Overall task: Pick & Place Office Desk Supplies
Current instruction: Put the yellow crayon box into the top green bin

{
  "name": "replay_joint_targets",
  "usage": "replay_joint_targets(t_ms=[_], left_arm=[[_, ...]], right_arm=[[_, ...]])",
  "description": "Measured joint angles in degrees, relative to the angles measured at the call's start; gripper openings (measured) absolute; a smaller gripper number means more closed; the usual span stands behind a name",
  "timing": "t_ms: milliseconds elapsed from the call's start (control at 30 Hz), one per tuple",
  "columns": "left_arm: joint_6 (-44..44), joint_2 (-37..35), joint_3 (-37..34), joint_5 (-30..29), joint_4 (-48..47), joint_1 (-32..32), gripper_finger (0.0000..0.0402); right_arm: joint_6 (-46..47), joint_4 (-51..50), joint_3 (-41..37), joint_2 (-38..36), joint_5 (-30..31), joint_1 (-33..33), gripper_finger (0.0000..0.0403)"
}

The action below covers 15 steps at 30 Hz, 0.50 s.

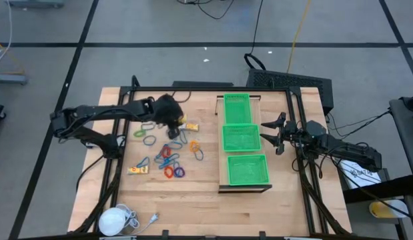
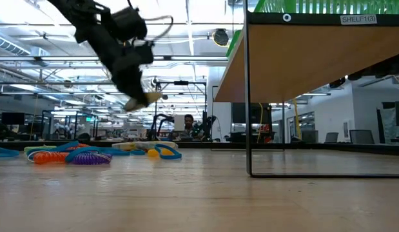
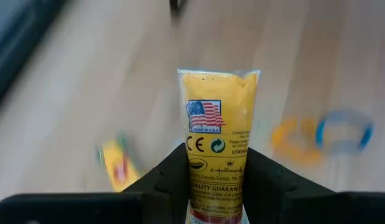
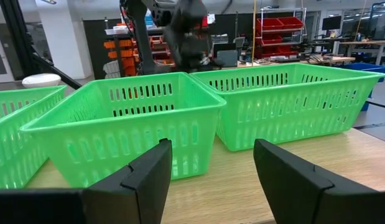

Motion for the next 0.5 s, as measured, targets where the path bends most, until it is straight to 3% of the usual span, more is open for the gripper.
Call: replay_joint_targets(t_ms=[233,500], left_arm=[[-1.5,-2.3,0.0,4.6,18.7,-2.1,0.0122],[-1.7,-2.3,0.0,4.6,36.4,-4.5,0.0122]], right_arm=[[0.0,2.0,0.0,0.0,-0.2,0.0,0.0219],[0.0,3.0,0.0,0.0,-0.1,0.0,0.0219]])
